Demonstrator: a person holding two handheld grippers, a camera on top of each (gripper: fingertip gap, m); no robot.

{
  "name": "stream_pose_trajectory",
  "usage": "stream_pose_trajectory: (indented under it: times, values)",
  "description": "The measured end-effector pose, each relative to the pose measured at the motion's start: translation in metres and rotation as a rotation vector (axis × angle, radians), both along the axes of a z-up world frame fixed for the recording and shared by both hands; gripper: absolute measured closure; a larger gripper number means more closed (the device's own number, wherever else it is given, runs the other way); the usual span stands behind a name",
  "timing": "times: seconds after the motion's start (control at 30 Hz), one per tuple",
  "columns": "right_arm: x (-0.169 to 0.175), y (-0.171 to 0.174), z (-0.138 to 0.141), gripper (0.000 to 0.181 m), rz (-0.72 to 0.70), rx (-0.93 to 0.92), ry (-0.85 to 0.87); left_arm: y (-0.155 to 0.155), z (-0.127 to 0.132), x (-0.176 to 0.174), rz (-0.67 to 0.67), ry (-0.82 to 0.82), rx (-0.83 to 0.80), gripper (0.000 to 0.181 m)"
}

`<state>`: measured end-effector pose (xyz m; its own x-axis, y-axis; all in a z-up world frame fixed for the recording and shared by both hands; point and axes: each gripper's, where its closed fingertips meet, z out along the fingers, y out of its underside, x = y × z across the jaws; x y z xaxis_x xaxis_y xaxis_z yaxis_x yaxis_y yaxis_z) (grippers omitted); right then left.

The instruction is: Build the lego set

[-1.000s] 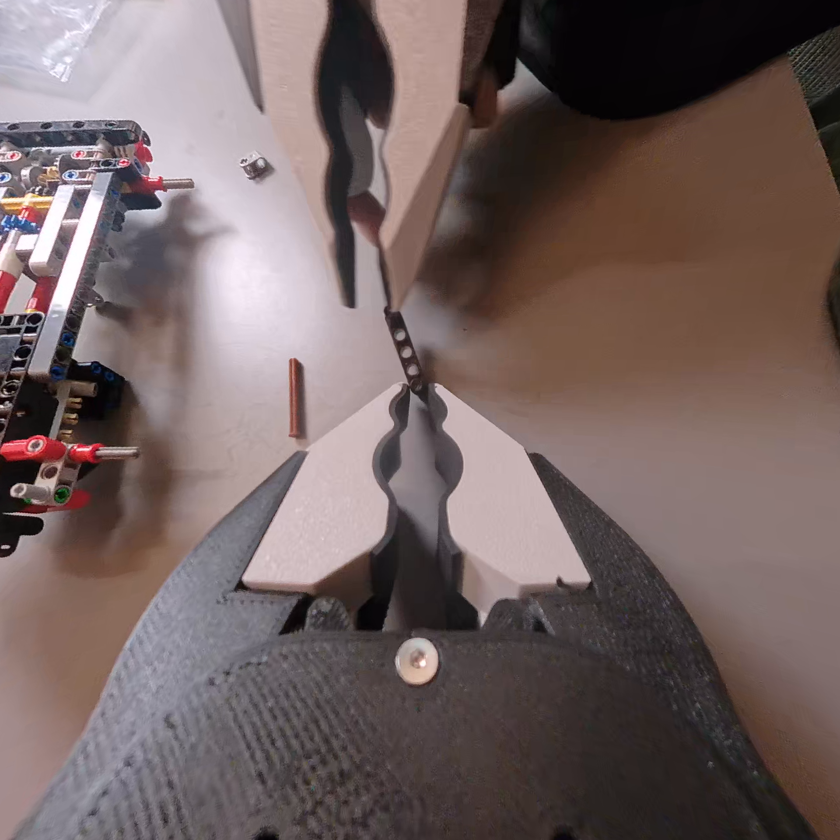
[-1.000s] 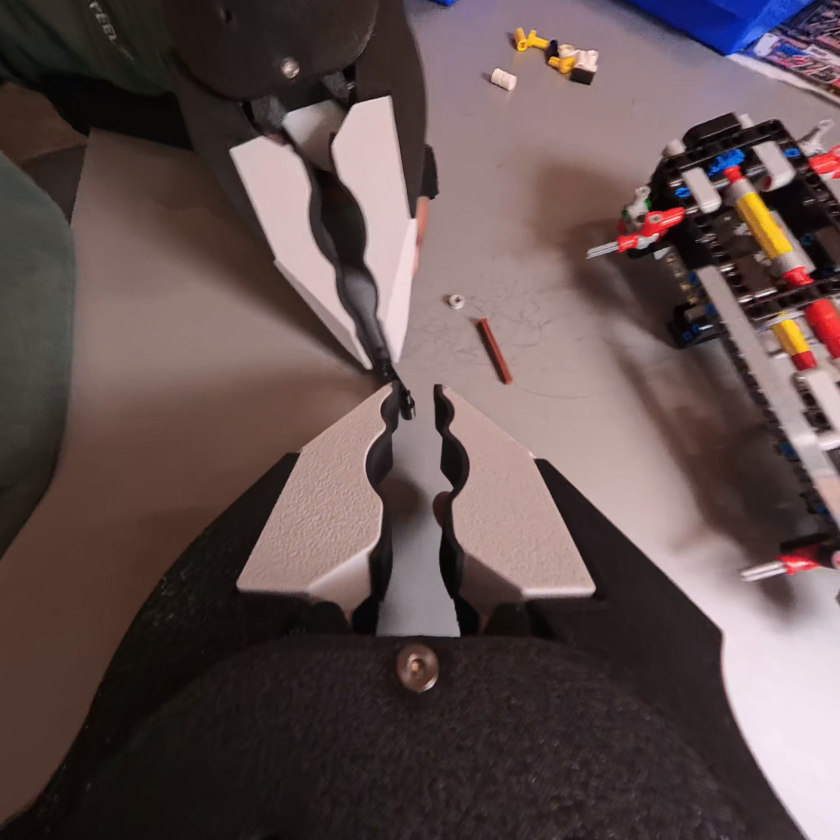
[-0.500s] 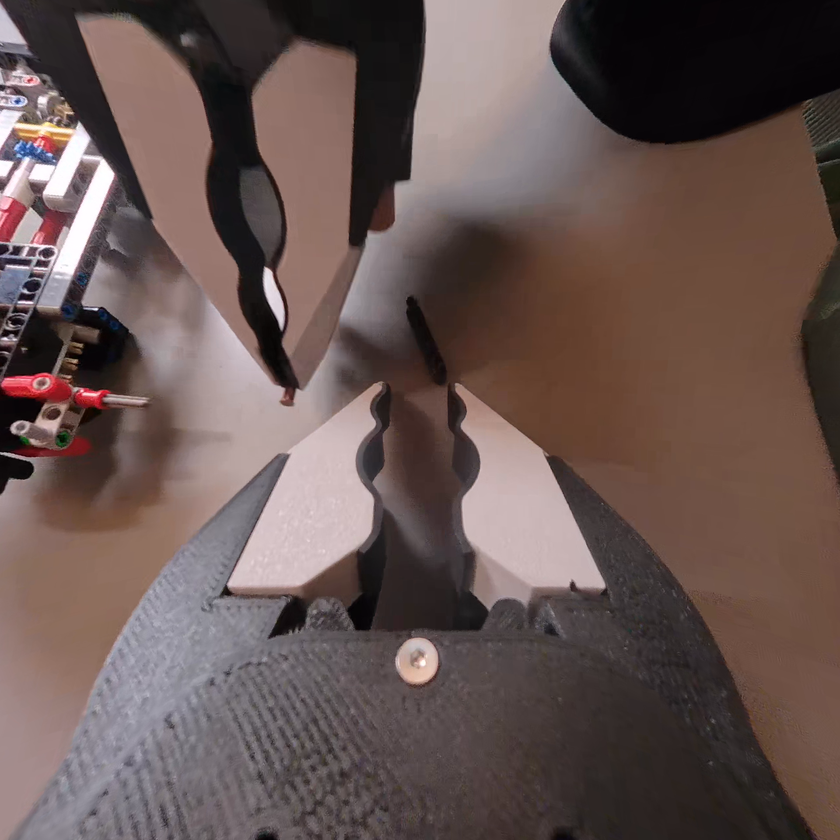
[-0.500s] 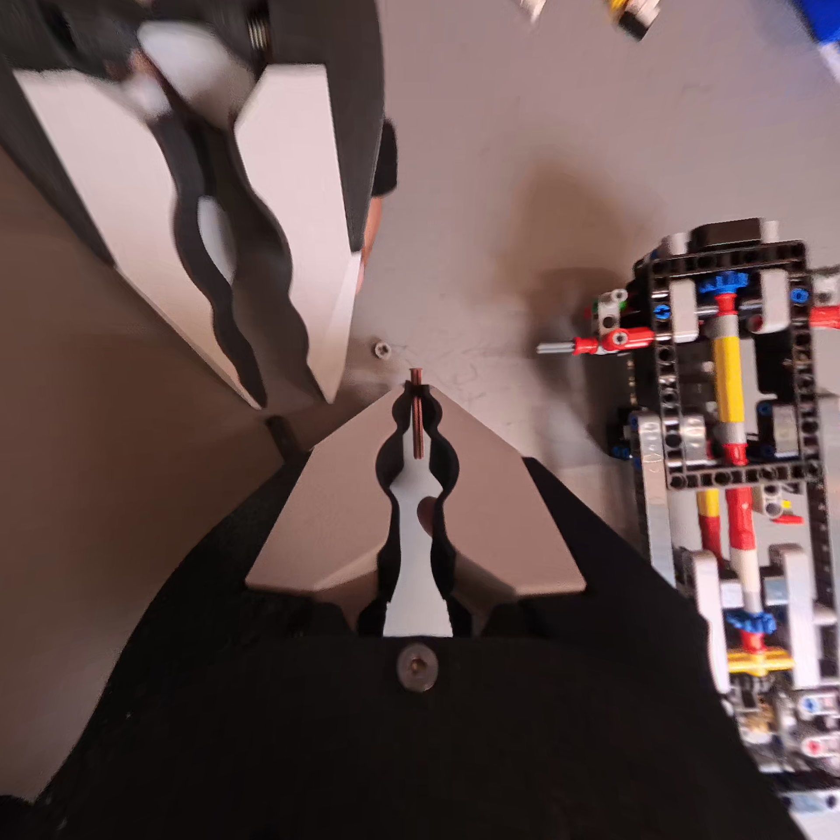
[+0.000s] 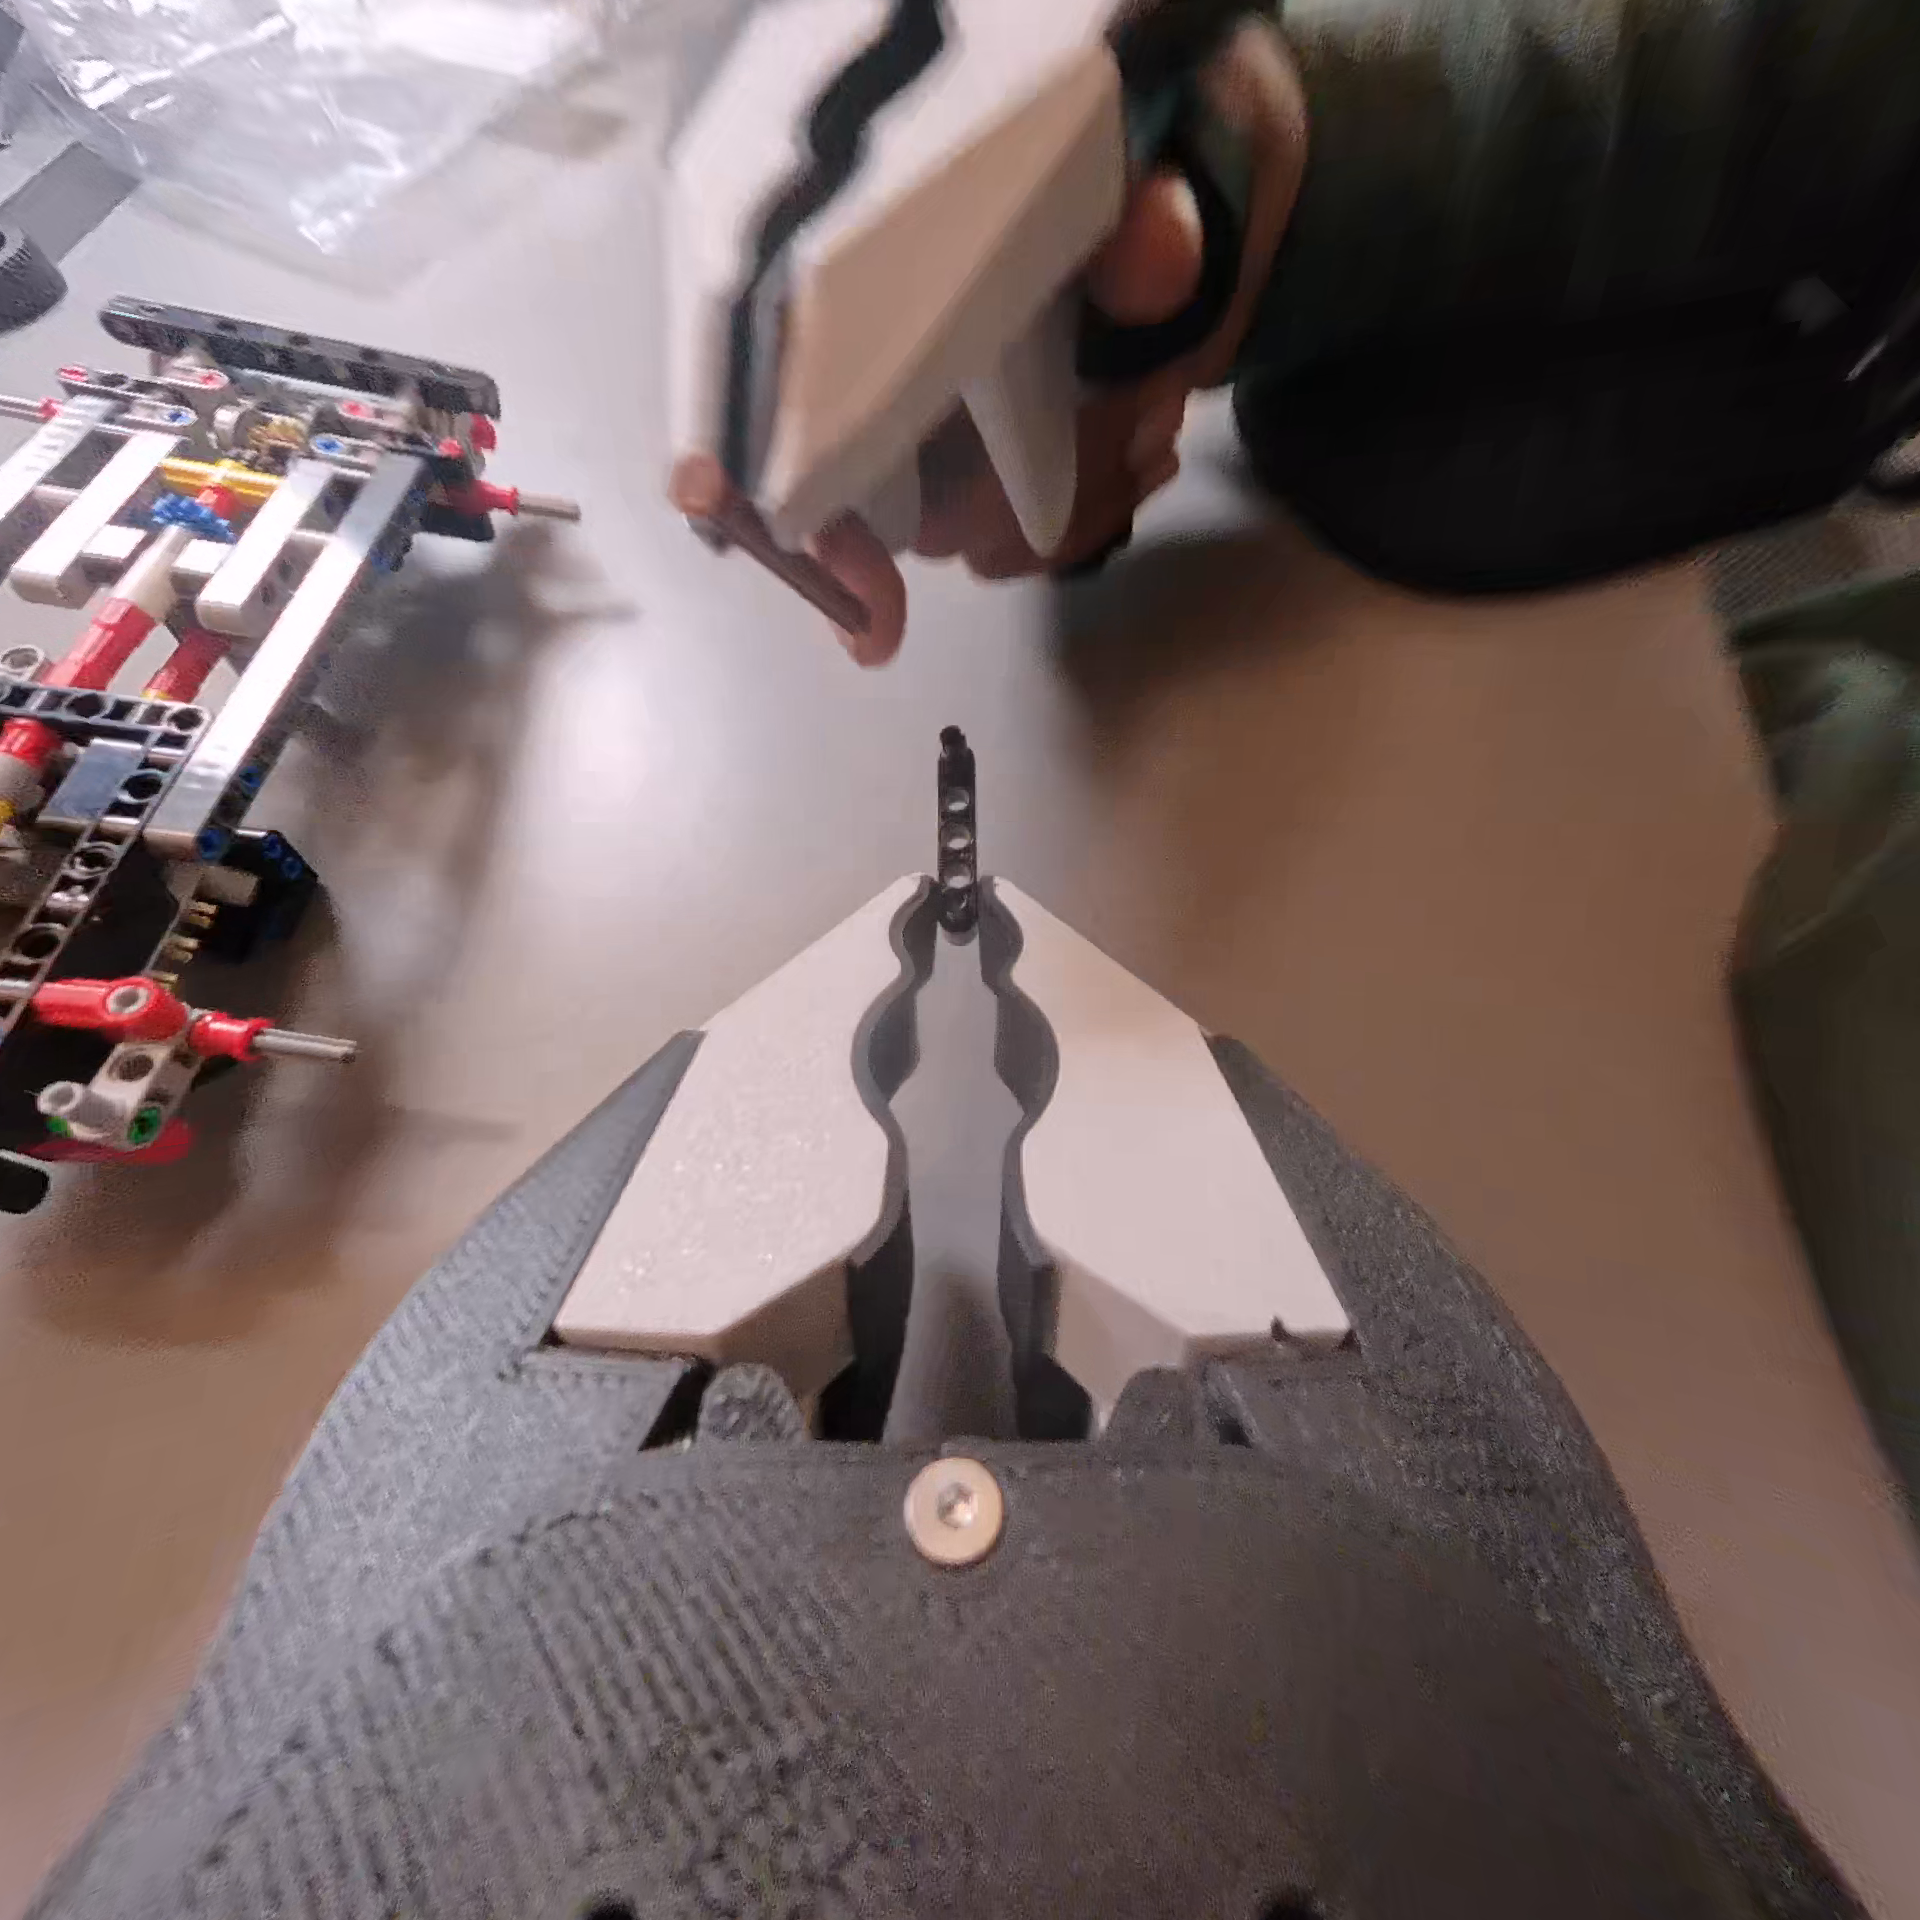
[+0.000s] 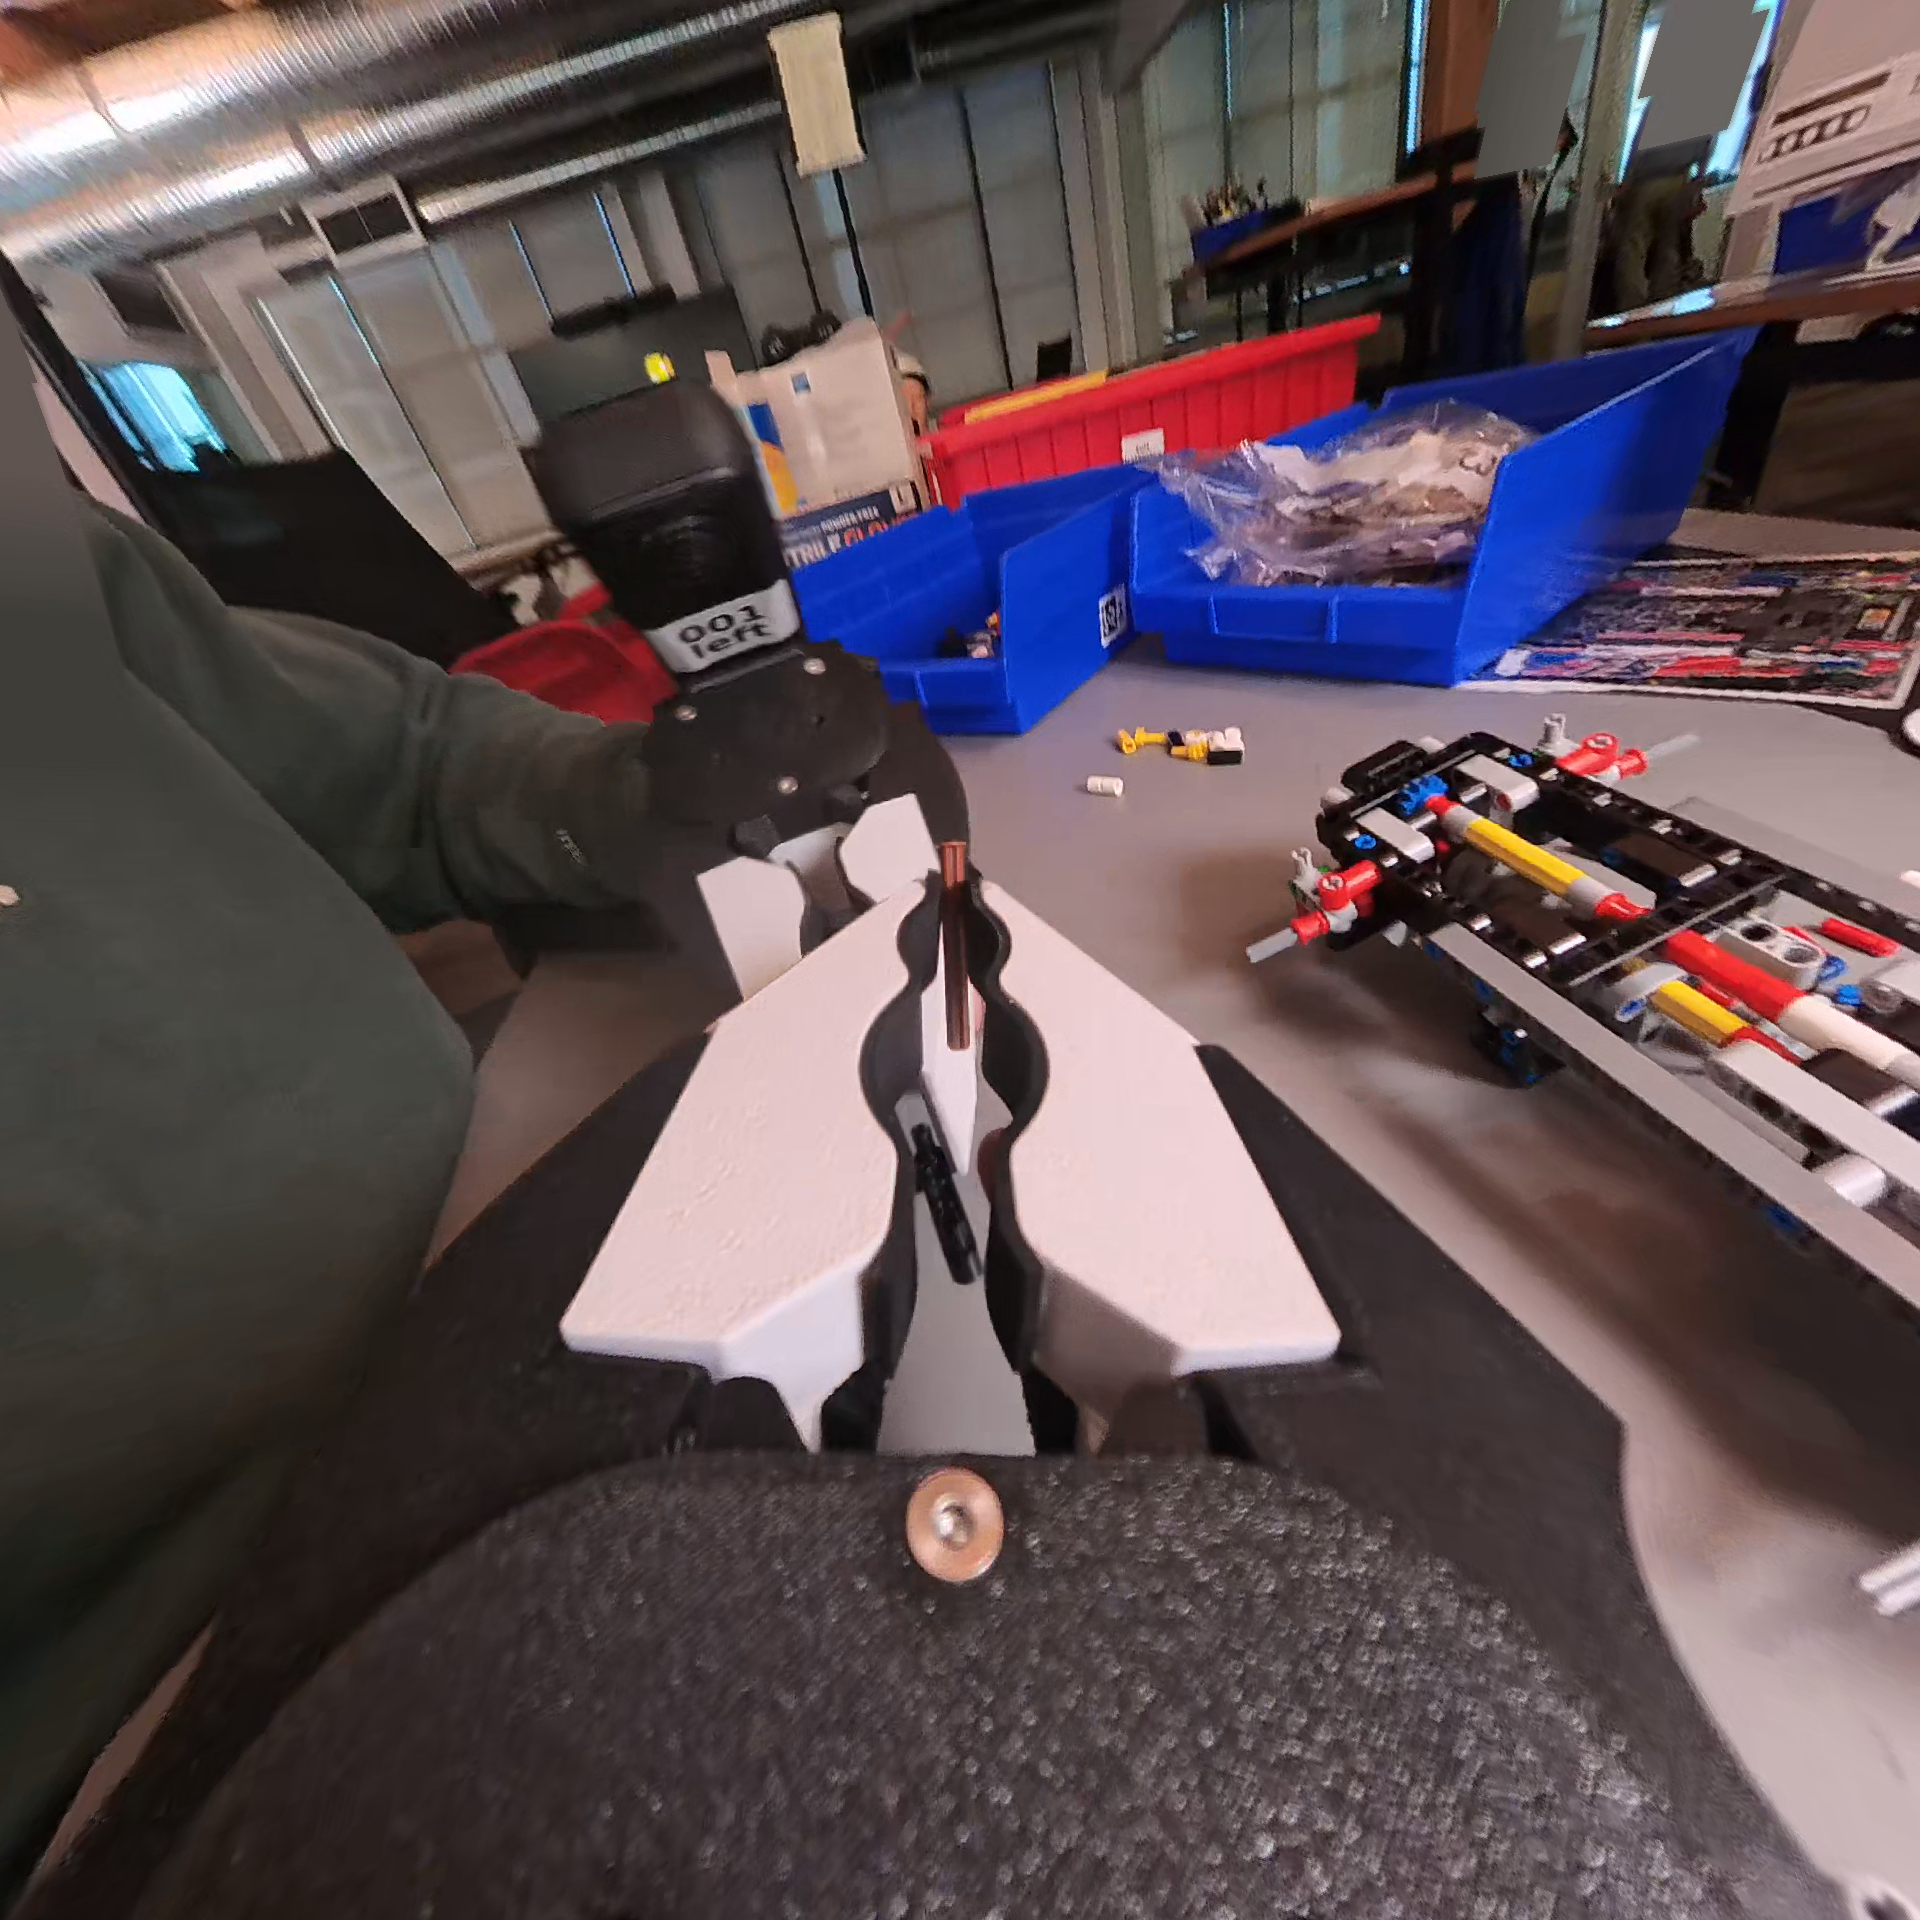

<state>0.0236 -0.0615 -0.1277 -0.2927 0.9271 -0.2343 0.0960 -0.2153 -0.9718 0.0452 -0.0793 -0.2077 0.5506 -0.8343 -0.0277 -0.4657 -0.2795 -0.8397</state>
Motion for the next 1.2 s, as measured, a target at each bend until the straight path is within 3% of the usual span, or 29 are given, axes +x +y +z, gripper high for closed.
stream_pose_trajectory:
  times: [0.03,0.13,0.27,0.93,1.1,1.2]
  values:
    - [0.000,-0.001,0.003,0.181,0.010,-0.021,0.021,0.000,0.011,0.001,0.002,-0.083,-0.032,0.175]
    - [0.001,-0.004,0.014,0.181,0.043,-0.096,0.075,-0.001,0.041,-0.002,-0.002,-0.281,-0.087,0.175]
    - [0.000,-0.009,0.019,0.181,0.067,-0.144,0.094,-0.005,0.061,-0.006,-0.020,-0.387,-0.093,0.176]
    - [-0.005,-0.021,0.017,0.181,0.091,-0.097,0.065,-0.009,0.073,-0.011,-0.029,-0.457,-0.118,0.176]
    - [0.000,-0.020,0.018,0.160,0.088,-0.027,0.045,-0.008,0.074,-0.014,-0.024,-0.451,-0.109,0.176]
    - [0.006,-0.012,0.022,0.158,0.057,0.023,0.047,-0.007,0.073,-0.016,-0.015,-0.440,-0.099,0.176]
